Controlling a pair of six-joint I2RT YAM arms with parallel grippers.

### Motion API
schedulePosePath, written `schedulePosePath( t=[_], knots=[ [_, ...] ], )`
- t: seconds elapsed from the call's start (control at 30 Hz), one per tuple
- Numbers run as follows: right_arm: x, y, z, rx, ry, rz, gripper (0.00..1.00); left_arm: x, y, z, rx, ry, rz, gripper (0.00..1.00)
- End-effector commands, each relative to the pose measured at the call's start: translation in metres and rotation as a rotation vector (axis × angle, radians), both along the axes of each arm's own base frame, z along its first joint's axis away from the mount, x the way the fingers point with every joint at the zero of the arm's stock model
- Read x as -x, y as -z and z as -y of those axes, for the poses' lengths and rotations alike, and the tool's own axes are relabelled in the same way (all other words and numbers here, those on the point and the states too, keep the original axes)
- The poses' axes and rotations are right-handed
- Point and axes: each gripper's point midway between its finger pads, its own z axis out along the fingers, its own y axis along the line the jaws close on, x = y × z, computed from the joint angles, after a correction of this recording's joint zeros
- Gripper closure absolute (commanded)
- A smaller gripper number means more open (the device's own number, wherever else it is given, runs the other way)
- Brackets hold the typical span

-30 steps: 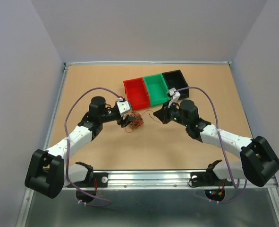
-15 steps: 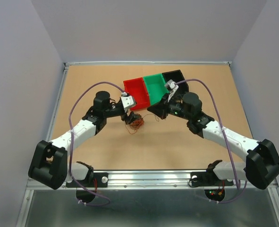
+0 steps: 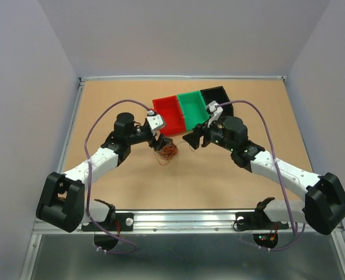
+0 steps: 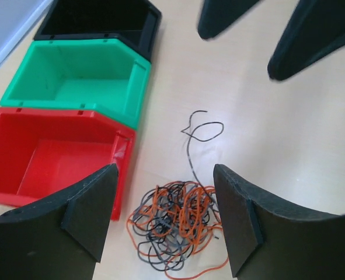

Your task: Untangle the cables

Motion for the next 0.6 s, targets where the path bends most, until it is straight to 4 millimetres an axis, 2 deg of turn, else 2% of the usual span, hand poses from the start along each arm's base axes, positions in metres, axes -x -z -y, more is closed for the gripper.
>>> schedulePosePath(
  t=[0.0, 0.03, 0.13, 0.37, 0.47, 0.57],
  knots=[
    [-0.024, 0.053, 0.024, 0.154, 0.168, -0.021, 0.26, -0.020, -0.029, -0.026, 0.074, -0.091, 0.045, 0.21],
    [-0.029, 0.063, 0.024, 0.188, 0.168, -0.022, 0.23, -0.028, -0.033, -0.037, 0.088, -0.128, 0.041, 0.21],
    [-0.029, 0.075, 0.010, 0.220, 0.086, -0.024, 0.22, -0.031, -0.038, -0.045, 0.120, -0.132, 0.020, 0.20],
    [-0.050, 0.115, -0.004, 0.367, 0.011, -0.007, 0.17, -0.026, -0.037, -0.045, 0.111, -0.110, 0.041, 0.19],
    [-0.056, 0.128, -0.013, 0.397, -0.034, -0.011, 0.20, -0.020, -0.037, -0.043, 0.109, -0.079, 0.051, 0.18],
    [-0.059, 0.129, -0.021, 0.393, -0.067, -0.005, 0.27, -0.019, -0.038, -0.041, 0.108, -0.061, 0.057, 0.18]
  ],
)
